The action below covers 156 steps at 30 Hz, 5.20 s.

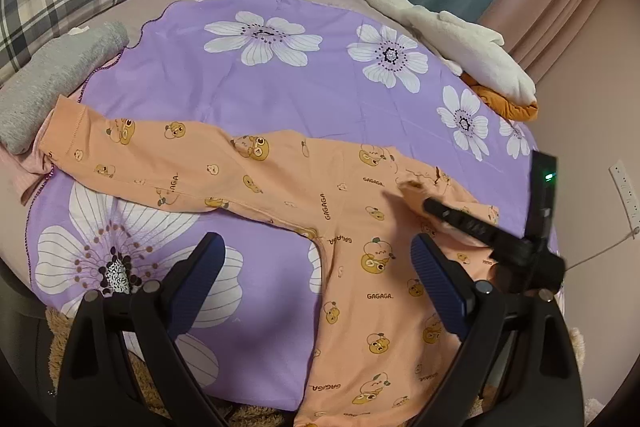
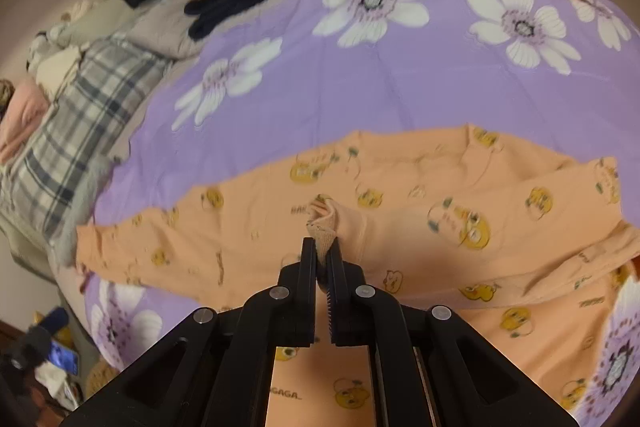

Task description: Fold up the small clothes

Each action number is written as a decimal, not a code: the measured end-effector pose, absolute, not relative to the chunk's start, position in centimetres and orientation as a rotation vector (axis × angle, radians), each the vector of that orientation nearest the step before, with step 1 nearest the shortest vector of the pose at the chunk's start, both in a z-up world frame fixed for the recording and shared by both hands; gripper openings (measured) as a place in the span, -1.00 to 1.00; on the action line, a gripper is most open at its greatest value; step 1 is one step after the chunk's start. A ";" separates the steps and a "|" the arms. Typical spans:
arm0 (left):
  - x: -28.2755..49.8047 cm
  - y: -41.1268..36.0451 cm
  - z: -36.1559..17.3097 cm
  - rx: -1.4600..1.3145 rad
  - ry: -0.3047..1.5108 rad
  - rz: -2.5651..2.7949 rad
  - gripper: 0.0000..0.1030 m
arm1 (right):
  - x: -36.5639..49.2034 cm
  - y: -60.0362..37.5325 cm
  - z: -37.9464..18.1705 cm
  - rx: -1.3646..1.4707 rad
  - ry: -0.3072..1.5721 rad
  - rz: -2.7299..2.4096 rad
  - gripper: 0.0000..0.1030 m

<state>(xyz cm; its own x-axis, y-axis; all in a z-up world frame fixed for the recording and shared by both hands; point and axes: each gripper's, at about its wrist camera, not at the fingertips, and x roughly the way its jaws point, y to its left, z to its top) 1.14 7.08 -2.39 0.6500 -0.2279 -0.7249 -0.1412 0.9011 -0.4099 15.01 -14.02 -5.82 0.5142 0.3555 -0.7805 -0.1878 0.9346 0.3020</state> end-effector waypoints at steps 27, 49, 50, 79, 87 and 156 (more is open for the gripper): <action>2.2 6.3 -3.9 -0.449 0.930 -0.058 0.83 | 16.1 -13.1 -11.3 0.205 1.149 0.342 -0.89; 2.2 5.2 -3.9 -0.436 0.940 -0.067 0.83 | 15.9 -13.4 -11.9 0.247 1.124 0.374 -0.89; 2.2 5.1 -3.9 -0.434 0.940 -0.069 0.83 | 15.8 -13.4 -11.9 0.249 1.121 0.374 -0.89; 1.6 3.8 -3.3 -0.405 0.941 -0.082 0.83 | 12.6 -14.8 -4.5 0.121 0.899 0.310 0.33; 2.3 3.4 -4.0 -0.406 0.964 -0.086 0.83 | 10.7 -21.6 -1.0 0.262 0.794 0.214 0.50; 16.1 3.0 -11.6 -0.565 1.006 -0.088 -0.89 | 10.6 -33.7 -9.9 0.399 0.950 -0.131 -0.84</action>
<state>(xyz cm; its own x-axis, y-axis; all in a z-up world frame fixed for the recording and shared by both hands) 16.07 2.98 -11.64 0.5449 -0.3235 -0.7736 -0.1840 0.8540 -0.4867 10.60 -33.71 -9.87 0.5803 0.0647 -0.8118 0.2817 0.9194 0.2746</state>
